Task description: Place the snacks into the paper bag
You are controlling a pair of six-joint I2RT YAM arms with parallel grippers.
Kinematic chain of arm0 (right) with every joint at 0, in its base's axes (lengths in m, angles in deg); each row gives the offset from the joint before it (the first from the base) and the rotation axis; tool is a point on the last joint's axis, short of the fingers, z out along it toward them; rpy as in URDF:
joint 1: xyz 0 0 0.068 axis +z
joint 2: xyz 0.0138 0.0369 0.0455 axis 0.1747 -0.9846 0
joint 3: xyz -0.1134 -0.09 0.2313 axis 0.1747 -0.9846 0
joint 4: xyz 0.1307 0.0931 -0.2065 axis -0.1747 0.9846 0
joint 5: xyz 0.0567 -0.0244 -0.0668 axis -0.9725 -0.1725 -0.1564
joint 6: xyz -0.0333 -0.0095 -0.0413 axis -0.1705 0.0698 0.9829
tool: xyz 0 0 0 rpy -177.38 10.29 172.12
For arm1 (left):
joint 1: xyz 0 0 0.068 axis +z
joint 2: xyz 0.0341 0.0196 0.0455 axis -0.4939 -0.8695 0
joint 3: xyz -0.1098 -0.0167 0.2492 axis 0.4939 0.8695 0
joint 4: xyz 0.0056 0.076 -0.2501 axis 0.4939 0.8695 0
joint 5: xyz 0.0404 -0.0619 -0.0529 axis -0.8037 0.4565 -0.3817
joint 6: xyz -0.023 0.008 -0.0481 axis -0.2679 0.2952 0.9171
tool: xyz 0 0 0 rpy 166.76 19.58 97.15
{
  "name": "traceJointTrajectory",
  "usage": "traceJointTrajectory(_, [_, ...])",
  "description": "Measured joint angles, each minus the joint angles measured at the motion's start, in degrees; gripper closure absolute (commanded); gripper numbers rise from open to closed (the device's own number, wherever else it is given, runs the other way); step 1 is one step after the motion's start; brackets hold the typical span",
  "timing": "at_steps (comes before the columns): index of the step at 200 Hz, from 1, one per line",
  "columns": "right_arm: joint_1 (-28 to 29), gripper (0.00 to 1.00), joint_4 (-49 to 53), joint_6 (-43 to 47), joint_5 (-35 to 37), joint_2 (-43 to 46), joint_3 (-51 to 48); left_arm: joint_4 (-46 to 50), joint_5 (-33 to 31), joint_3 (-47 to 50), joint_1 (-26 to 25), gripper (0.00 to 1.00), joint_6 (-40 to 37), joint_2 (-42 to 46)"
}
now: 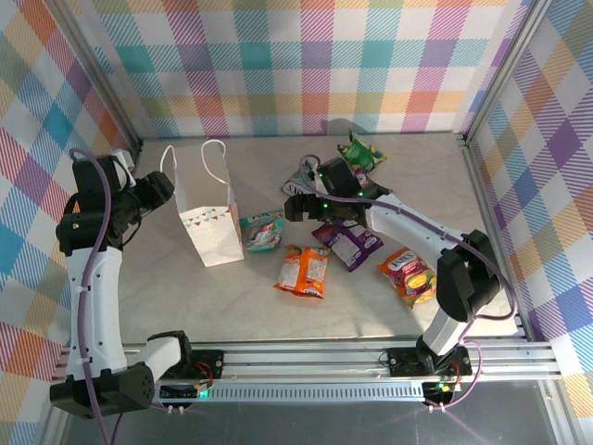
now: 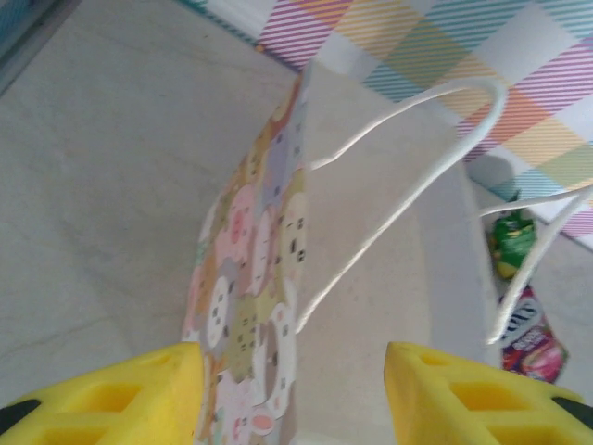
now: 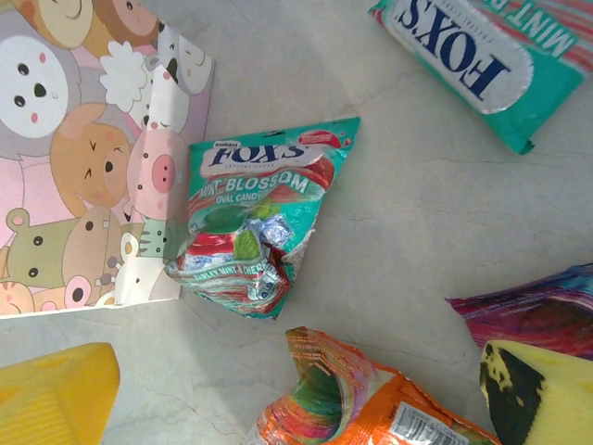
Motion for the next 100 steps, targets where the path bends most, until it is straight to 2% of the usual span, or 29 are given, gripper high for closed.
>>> traceJointTrajectory(53, [1.09, 0.01, -0.66, -0.79, -1.05, -4.02, 2.34, -3.69, 5.55, -2.56, 0.24, 0.46, 0.85, -4.57])
traceJointTrajectory(100, [1.73, 0.01, -0.83, -1.64, -1.14, -7.5, 3.78, -3.82, 3.96, -4.46, 0.35, 0.47, 0.17, -7.48])
